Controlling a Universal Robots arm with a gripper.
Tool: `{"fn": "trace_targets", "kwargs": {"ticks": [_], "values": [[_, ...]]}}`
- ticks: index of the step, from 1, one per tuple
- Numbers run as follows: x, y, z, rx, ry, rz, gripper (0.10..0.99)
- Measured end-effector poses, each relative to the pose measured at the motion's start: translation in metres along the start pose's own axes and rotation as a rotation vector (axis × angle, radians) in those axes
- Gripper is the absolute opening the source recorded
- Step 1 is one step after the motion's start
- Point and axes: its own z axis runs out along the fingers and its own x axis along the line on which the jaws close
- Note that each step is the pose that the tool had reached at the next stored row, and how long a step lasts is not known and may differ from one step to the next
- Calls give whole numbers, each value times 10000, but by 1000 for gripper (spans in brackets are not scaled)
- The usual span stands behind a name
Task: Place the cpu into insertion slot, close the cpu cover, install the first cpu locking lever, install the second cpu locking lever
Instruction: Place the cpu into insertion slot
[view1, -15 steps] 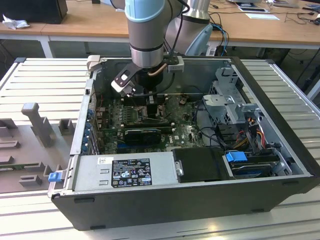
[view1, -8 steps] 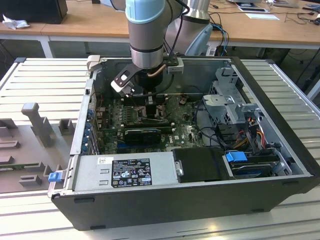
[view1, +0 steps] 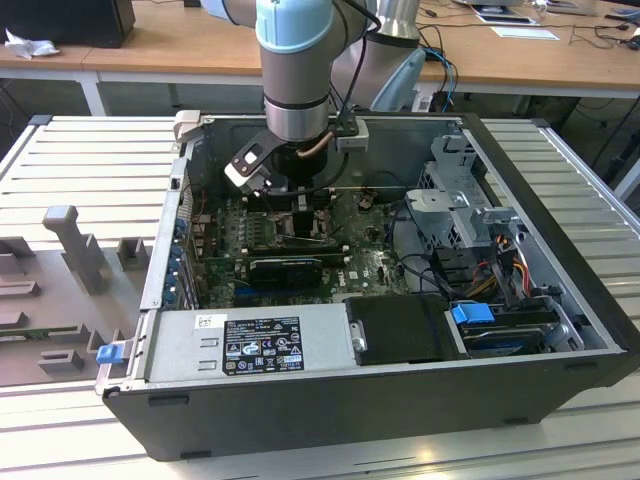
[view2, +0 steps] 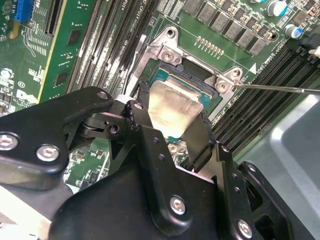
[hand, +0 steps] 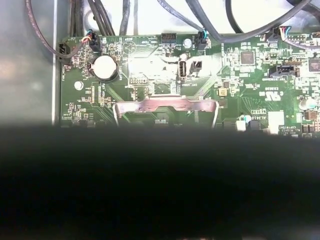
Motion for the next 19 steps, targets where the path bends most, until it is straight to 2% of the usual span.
{"fn": "trace_targets", "kwargs": {"ticks": [8,9,16,18,19], "values": [[0,0,3,0,0,1,541],[2,1,5,-2,2,0,604],[49,15,48,-1,3,1,604],[49,15,46,1,1,0,604],[49,16,19,0,3,1,604]]}}
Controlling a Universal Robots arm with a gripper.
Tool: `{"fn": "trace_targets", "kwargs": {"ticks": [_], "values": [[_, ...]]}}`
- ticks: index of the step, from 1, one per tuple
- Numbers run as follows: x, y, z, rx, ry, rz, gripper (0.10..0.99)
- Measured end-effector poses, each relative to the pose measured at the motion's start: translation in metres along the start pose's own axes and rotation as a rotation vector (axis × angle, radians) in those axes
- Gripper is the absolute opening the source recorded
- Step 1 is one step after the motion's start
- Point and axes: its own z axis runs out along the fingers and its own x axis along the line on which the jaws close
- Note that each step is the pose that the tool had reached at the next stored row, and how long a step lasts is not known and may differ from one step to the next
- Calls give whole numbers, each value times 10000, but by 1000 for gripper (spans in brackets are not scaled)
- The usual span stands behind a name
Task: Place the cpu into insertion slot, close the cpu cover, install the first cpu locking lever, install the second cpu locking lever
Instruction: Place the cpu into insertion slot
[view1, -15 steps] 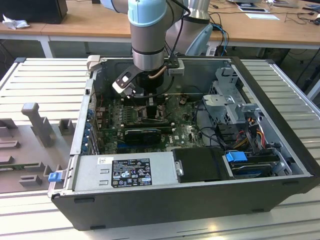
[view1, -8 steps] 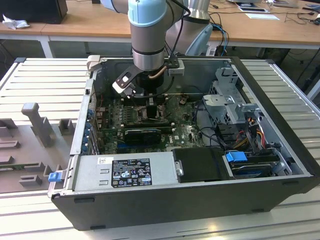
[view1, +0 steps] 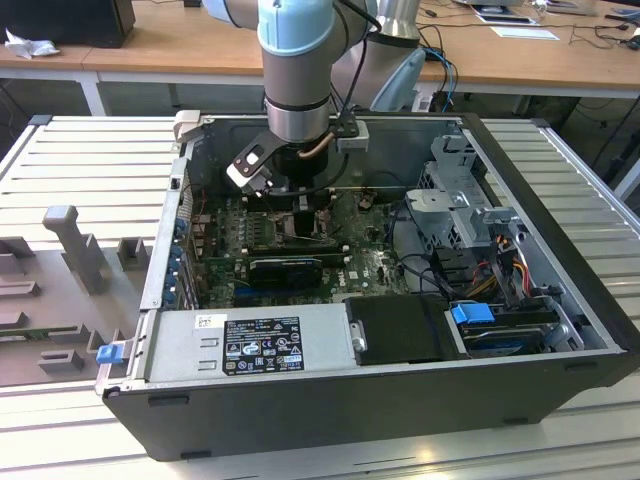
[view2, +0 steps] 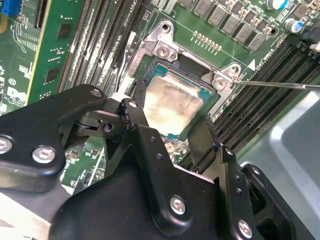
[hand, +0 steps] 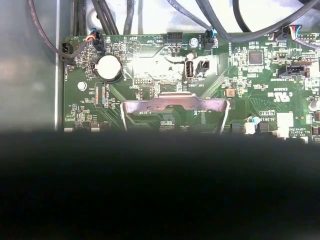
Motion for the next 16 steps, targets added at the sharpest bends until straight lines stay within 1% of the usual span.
{"fn": "trace_targets", "kwargs": {"ticks": [2,6,7,8,9,10,16], "values": [[-2,1,-21,0,-35,-2,604],[-3,5,-72,-1,-38,-3,604],[-18,6,-76,-1,-40,-4,525],[-43,7,-85,1,-49,-3,341],[-42,9,-122,0,-52,-2,220],[-42,10,-130,-2,-49,-3,106],[-41,14,-189,-1,-50,-3,106]]}}
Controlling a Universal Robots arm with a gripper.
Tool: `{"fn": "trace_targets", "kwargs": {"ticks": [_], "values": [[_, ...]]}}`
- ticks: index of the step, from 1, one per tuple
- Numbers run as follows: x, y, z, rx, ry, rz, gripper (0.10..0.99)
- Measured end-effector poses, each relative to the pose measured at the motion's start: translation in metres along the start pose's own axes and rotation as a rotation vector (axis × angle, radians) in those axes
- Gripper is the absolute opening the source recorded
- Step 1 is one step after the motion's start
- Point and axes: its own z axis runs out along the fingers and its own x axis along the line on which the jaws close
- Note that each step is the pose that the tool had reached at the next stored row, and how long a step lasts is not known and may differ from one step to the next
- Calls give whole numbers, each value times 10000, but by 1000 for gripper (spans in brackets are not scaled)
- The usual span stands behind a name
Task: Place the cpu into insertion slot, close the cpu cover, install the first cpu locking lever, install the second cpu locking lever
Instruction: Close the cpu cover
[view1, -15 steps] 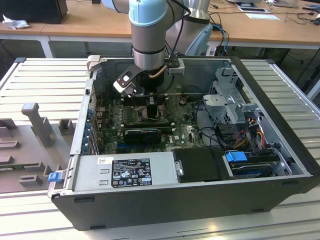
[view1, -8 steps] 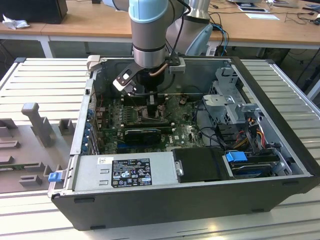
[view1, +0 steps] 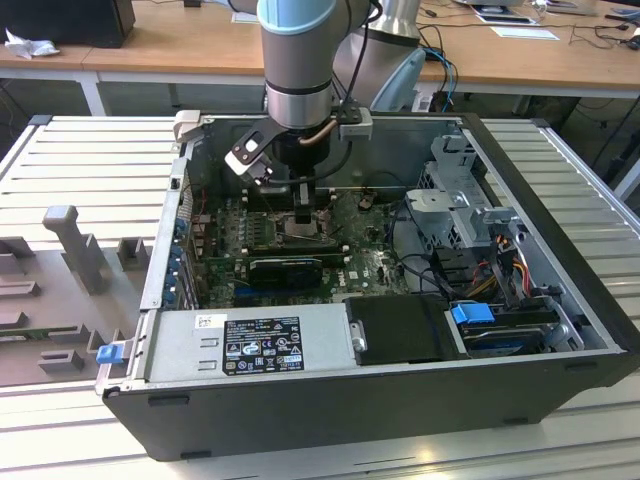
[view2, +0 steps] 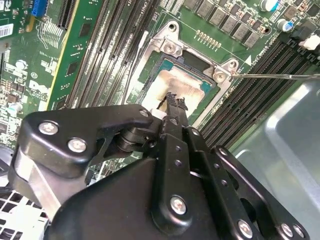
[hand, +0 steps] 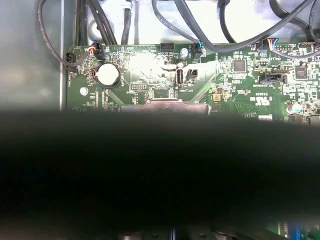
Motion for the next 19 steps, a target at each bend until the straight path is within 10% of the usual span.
{"fn": "trace_targets", "kwargs": {"ticks": [10,19], "values": [[2,66,-60,13,-4,0,106],[10,111,-552,19,-7,9,106]]}}
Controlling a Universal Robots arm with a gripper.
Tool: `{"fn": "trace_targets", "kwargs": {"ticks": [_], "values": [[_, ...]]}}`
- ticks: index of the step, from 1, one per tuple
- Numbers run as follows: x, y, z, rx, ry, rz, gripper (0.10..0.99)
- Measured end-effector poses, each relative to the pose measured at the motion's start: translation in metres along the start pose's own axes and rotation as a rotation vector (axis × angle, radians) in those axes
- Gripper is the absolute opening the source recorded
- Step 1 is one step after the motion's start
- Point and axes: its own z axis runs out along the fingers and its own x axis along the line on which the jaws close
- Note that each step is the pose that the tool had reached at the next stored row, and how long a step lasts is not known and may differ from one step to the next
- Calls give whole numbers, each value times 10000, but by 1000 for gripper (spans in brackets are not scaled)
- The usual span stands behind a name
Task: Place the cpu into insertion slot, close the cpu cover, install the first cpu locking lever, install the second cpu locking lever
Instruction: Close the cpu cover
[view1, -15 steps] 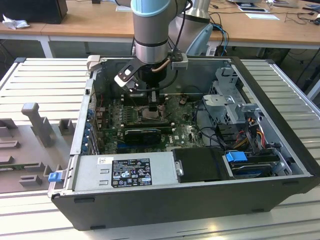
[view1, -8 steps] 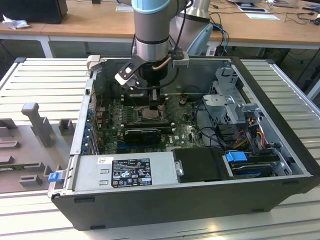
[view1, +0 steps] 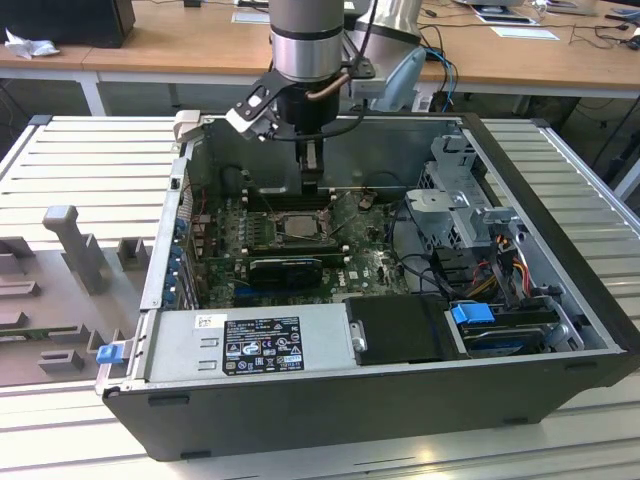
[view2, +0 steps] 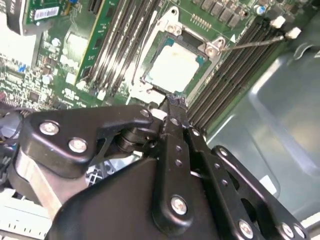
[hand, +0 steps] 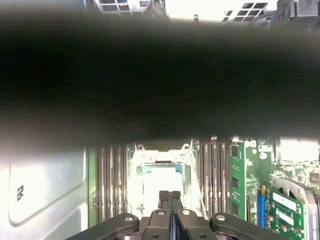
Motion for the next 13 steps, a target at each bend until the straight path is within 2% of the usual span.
{"fn": "trace_targets", "kwargs": {"ticks": [5,13], "values": [[2,132,8,41,-5,0,106],[-3,179,13,42,-5,3,106]]}}
